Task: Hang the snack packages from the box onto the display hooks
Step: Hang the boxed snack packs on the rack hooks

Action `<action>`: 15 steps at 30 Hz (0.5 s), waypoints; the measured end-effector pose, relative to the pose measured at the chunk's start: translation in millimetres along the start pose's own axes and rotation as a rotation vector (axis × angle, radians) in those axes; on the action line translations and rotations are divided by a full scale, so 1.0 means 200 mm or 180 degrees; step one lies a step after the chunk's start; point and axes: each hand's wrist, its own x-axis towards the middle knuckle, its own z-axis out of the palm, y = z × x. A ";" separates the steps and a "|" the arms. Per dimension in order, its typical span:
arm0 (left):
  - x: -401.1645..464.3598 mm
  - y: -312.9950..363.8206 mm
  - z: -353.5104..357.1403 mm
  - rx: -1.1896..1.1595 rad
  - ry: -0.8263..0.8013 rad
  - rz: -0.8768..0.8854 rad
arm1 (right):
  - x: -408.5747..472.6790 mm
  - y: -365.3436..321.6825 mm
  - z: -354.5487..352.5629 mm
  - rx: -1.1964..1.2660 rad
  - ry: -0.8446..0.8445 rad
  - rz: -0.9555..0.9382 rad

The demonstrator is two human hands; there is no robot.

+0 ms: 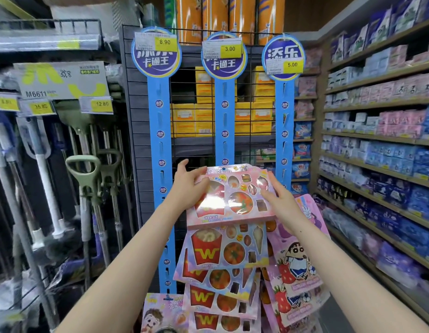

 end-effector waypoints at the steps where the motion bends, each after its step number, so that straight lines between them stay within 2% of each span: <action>1: 0.00 0.00 0.00 0.0017 0.0006 0.0008 | 0.00 0.00 0.00 0.0001 -0.0007 0.0011; 12: -0.03 -0.05 0.06 -0.0015 -0.0056 0.0032 | -0.03 0.07 -0.02 -0.0069 -0.0107 0.0077; 15: -0.05 -0.08 0.08 0.0179 -0.0105 0.0123 | -0.04 0.11 -0.01 -0.0123 -0.0112 0.0081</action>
